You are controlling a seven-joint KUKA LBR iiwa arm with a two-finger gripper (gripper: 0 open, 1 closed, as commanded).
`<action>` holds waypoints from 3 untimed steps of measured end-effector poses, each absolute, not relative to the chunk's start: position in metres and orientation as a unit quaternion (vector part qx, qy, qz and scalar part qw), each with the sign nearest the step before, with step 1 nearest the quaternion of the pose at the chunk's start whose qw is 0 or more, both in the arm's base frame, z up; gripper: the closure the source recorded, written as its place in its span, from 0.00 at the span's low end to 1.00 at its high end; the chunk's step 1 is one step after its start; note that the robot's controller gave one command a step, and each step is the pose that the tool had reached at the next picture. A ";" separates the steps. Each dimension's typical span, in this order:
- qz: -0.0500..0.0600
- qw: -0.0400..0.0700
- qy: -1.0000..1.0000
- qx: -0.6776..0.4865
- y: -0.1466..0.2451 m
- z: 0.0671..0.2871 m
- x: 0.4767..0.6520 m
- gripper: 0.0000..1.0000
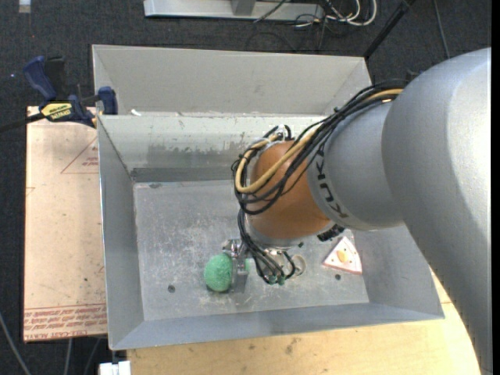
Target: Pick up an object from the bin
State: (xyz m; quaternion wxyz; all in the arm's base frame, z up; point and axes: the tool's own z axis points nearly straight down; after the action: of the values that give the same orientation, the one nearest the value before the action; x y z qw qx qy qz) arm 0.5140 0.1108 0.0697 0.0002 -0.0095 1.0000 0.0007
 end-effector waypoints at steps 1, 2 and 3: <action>0.001 0.000 1.000 -0.009 0.111 0.070 0.514 1.00; 0.000 -0.003 1.000 -0.011 0.110 0.074 0.517 1.00; 0.001 0.001 0.991 -0.136 0.110 0.070 0.547 1.00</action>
Offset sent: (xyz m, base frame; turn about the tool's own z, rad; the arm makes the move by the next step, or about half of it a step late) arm 0.0212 -0.0036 0.0308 -0.0162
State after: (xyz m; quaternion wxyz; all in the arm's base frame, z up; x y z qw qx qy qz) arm 0.5468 0.1102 0.0696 0.0011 -0.1356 0.9908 0.0009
